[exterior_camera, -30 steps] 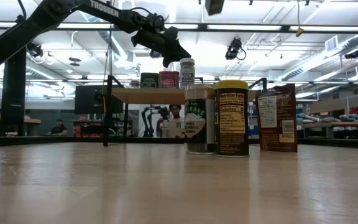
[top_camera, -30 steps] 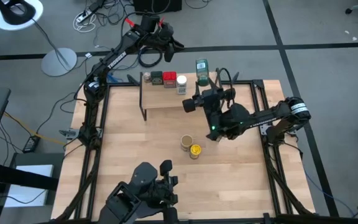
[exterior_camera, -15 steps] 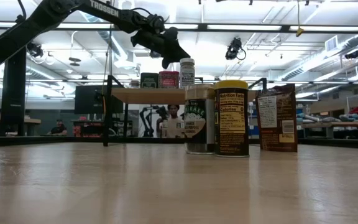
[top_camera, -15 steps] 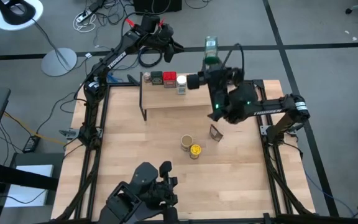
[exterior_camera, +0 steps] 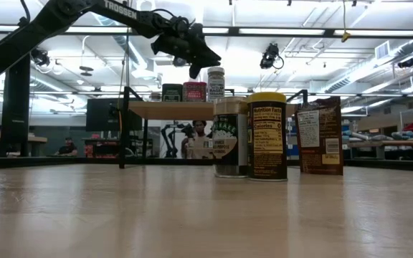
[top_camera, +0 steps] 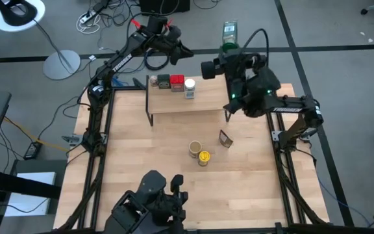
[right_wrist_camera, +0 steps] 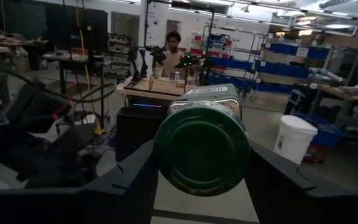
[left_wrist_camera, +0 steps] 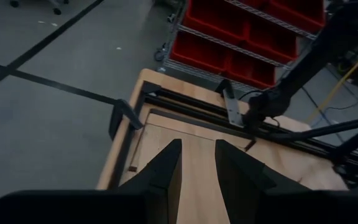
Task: Shelf spices
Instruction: Put the green seasoning bottle on the shelf
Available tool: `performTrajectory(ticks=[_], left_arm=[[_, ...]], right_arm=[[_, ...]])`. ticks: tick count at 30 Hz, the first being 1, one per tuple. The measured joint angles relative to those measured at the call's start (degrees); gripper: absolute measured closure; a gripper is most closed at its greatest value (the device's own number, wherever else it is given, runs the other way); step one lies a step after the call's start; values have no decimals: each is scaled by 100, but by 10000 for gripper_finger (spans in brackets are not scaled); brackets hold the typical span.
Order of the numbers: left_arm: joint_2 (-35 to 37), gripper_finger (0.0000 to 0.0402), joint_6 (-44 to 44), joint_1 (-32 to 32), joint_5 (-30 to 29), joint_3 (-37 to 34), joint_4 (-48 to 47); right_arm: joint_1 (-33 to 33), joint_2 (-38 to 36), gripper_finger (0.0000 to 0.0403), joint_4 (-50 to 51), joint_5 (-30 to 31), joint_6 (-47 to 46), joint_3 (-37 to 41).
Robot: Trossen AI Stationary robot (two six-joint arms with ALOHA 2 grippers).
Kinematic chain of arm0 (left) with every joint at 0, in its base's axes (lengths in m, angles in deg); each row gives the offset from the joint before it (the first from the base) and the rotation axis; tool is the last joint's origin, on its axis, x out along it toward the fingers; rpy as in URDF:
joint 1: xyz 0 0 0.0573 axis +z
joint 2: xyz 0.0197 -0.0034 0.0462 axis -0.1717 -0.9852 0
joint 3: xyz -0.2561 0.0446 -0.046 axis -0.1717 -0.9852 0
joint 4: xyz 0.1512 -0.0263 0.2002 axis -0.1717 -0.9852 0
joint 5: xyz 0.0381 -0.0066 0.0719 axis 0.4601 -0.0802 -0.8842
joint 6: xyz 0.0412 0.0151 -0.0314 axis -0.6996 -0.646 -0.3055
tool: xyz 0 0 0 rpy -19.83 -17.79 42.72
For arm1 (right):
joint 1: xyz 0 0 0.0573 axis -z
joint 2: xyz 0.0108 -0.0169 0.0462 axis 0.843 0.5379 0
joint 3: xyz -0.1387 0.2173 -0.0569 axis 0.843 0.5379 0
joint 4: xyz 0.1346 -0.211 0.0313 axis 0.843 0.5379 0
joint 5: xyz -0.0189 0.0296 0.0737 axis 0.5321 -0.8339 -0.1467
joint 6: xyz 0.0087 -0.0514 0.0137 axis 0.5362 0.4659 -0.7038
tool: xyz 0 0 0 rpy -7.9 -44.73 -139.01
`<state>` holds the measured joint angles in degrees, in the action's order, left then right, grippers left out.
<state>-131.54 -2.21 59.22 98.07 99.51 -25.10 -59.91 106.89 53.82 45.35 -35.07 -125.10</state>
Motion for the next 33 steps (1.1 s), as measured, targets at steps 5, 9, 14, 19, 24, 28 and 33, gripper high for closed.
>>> performTrajectory(ticks=[5,9,14,19,24,28,33], left_arm=[[0,300,34,-65,75,0,2],[0,300,26,-142,84,0,4],[0,300,10,-180,89,0,55],[0,300,10,-180,88,0,90],[0,300,30,-180,88,0,63],[0,300,31,-183,86,0,61],[0,300,34,-183,102,0,19]], right_arm=[[88,-2,197,872,0,20,-529],[159,-2,197,1553,-1,26,-966],[232,-4,197,2057,-36,33,-1306],[497,3,197,2492,-62,16,-1319],[624,5,197,2617,-11,-122,-1194],[531,11,197,2682,-111,-103,-828],[402,27,197,2712,-428,-94,-359]])
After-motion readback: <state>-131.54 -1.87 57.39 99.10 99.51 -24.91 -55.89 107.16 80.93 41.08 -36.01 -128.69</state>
